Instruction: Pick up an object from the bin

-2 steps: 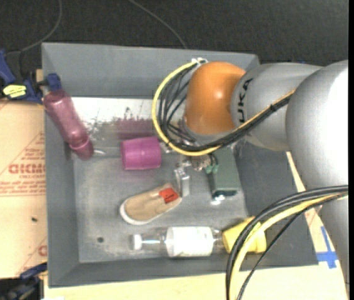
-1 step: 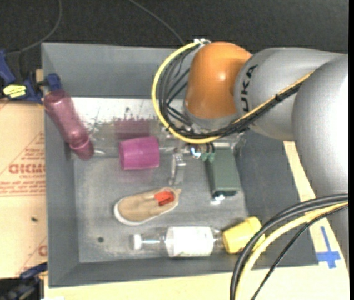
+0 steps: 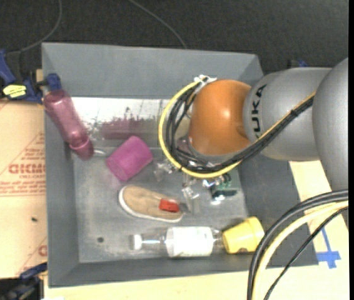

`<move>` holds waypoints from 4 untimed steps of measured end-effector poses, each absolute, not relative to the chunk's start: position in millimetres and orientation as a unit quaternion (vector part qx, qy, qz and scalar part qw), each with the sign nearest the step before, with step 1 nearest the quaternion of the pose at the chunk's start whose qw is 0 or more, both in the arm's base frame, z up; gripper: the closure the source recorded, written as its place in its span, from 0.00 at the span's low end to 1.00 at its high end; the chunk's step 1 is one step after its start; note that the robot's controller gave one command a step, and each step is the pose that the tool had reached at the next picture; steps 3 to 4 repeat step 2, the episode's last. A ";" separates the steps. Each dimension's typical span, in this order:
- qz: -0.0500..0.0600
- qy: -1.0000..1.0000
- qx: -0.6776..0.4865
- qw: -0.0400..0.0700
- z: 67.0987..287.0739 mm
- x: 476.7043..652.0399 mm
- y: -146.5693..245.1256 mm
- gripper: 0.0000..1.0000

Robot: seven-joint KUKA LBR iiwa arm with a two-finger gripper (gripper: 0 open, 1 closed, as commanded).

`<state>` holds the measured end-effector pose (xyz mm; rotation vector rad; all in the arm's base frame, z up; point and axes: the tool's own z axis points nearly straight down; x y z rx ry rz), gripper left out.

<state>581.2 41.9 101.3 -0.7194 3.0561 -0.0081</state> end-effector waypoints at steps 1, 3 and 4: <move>-0.001 0.996 -0.093 0.005 74.0 589.4 53.9 0.00; -0.004 0.957 -0.289 0.010 75.3 585.7 116.6 1.00; -0.004 0.957 -0.289 0.010 75.3 585.7 116.6 1.00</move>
Offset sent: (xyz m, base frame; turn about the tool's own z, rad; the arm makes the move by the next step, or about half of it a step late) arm -0.0011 0.0759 -0.0313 -0.1285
